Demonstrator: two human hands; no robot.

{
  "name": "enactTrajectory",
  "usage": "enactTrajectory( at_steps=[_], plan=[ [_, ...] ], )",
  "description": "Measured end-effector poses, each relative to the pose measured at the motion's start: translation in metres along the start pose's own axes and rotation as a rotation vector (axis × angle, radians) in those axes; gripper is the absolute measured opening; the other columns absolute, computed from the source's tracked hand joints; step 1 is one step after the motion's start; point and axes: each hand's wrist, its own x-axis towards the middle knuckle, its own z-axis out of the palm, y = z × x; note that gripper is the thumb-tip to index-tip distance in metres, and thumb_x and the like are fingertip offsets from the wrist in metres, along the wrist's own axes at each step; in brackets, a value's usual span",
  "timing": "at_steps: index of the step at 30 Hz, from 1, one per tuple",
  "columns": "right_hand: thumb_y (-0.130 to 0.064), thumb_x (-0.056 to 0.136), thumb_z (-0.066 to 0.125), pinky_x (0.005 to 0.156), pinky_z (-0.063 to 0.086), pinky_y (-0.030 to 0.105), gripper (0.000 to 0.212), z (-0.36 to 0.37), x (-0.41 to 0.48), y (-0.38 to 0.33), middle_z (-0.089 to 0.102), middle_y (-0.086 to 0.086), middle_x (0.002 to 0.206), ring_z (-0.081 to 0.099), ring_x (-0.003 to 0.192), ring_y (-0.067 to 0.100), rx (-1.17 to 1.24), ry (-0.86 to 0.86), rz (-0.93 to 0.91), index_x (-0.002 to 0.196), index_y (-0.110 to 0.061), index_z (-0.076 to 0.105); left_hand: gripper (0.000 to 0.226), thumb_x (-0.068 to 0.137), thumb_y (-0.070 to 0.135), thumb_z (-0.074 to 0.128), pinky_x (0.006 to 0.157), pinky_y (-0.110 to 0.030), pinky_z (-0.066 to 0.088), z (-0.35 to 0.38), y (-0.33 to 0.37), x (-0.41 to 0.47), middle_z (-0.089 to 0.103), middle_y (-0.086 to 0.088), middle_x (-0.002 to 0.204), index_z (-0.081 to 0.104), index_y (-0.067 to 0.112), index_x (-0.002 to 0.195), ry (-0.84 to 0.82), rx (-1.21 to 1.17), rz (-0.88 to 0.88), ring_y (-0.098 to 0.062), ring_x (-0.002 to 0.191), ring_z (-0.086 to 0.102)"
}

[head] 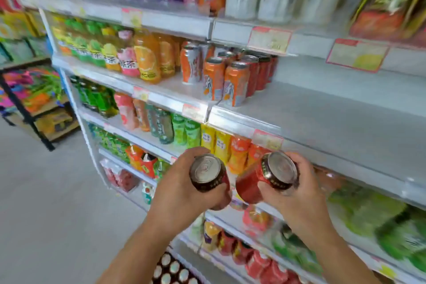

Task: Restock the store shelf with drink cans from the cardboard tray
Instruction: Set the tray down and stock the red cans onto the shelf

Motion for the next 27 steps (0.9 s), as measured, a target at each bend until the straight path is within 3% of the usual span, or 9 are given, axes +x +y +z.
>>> enactTrajectory(
  at_steps=[3,9,15,18,21,24,27],
  plan=[
    [-0.027,0.059,0.083,0.068,0.054,0.03,0.06,-0.034,0.029,-0.014,0.067,-0.011,0.101,0.067,0.085,0.009,0.036,0.05,-0.027,0.109,-0.043,0.054,0.064,0.054,0.059,0.071,0.081,-0.02,0.049,0.017,0.032,0.026,0.062,0.035,0.103,0.049,0.052,0.114,0.022,-0.037,0.06,0.01,0.096,0.061],
    [-0.019,0.064,0.085,0.088,0.049,0.026,0.064,-0.076,0.109,-0.016,0.061,-0.019,0.107,0.061,0.1,0.003,-0.013,0.149,-0.157,0.115,-0.039,0.05,0.055,0.058,0.055,0.07,0.086,-0.029,0.053,0.051,0.077,0.092,0.065,0.027,0.101,0.052,0.049,0.11,0.149,-0.052,0.186,0.003,0.097,0.062],
    [-0.02,0.066,0.084,0.08,0.046,0.017,0.051,-0.106,0.181,-0.002,0.066,-0.016,0.102,0.062,0.091,-0.005,-0.108,0.13,-0.153,0.11,-0.028,0.057,0.047,0.059,0.052,0.073,0.088,-0.031,0.054,0.087,0.098,0.162,0.065,0.032,0.095,0.053,0.055,0.101,0.256,-0.025,0.21,0.004,0.096,0.063],
    [-0.019,0.068,0.082,0.071,0.043,0.008,0.042,-0.112,0.195,0.004,0.066,-0.022,0.095,0.06,0.085,-0.014,-0.167,0.065,-0.134,0.102,-0.033,0.062,0.053,0.06,0.05,0.076,0.088,-0.033,0.054,0.102,0.1,0.189,0.066,0.024,0.096,0.054,0.043,0.107,0.207,0.006,0.217,-0.002,0.097,0.065],
    [-0.022,0.069,0.082,0.072,0.043,0.016,0.037,-0.11,0.199,0.011,0.062,-0.026,0.092,0.06,0.087,-0.009,-0.152,0.087,-0.079,0.089,-0.042,0.057,0.053,0.058,0.054,0.075,0.087,-0.038,0.055,0.113,0.093,0.207,0.069,0.017,0.103,0.055,0.04,0.106,0.139,0.031,0.231,-0.007,0.1,0.066],
    [-0.028,0.072,0.082,0.078,0.044,0.019,0.045,-0.103,0.2,0.018,0.062,-0.019,0.107,0.06,0.099,0.002,-0.113,0.133,-0.03,0.106,-0.038,0.055,0.061,0.061,0.051,0.077,0.089,-0.036,0.054,0.116,0.083,0.219,0.069,0.016,0.107,0.06,0.032,0.116,0.064,0.047,0.26,-0.007,0.102,0.065],
    [-0.028,0.075,0.081,0.078,0.043,0.015,0.055,-0.095,0.198,0.021,0.059,-0.024,0.111,0.056,0.1,-0.008,-0.052,0.162,-0.002,0.118,-0.041,0.048,0.067,0.064,0.046,0.08,0.092,-0.032,0.053,0.114,0.073,0.223,0.067,0.016,0.111,0.056,0.029,0.125,0.021,0.017,0.274,-0.006,0.105,0.063]
  ],
)
